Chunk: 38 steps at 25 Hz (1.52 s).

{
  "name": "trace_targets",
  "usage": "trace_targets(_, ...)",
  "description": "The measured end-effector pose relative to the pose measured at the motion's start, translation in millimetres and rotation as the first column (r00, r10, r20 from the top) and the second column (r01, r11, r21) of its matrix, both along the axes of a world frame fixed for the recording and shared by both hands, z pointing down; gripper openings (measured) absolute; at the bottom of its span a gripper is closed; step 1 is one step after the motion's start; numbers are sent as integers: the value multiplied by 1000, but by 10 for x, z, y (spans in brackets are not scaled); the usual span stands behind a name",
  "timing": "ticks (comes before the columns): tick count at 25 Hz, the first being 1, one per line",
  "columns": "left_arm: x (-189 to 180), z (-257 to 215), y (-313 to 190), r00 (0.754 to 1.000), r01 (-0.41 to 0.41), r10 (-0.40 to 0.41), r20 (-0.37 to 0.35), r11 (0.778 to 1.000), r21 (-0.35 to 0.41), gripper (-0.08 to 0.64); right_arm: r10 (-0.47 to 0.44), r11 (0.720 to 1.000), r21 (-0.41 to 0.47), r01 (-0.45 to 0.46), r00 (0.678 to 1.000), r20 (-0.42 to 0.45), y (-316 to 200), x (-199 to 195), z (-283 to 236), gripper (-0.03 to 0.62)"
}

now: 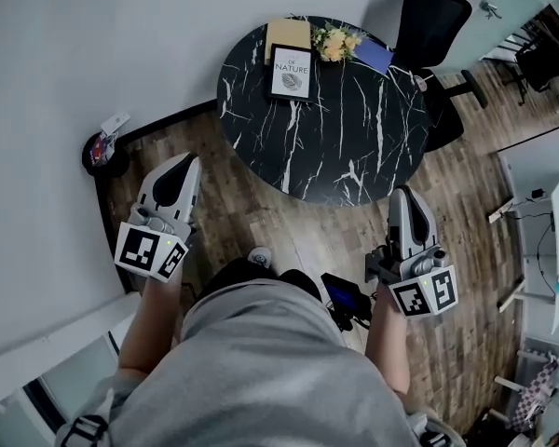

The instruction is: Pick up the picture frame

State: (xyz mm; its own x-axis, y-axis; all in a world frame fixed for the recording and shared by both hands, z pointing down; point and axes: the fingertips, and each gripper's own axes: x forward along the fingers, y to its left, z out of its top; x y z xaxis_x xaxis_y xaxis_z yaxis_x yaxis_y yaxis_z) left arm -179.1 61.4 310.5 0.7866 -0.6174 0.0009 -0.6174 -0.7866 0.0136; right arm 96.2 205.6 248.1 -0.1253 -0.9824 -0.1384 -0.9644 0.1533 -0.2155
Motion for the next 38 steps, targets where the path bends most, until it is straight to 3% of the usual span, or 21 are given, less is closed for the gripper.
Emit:
trace_targets(12,-112,89,-139,1000,-3,3,0,1000,-28,6,6,999,-37,-6,1000,-8,-126,-63,36,26)
trace_targets(23,-87,160,-286,1000,30,-30,6,999,-44,6,-56,997,-52,56,998,2,-441,-71,131,26)
trace_targets(38,245,149,-835,998,67,-67,8,997,-49,6,-105,993,-56,105,994,8,-1156,258,137,26)
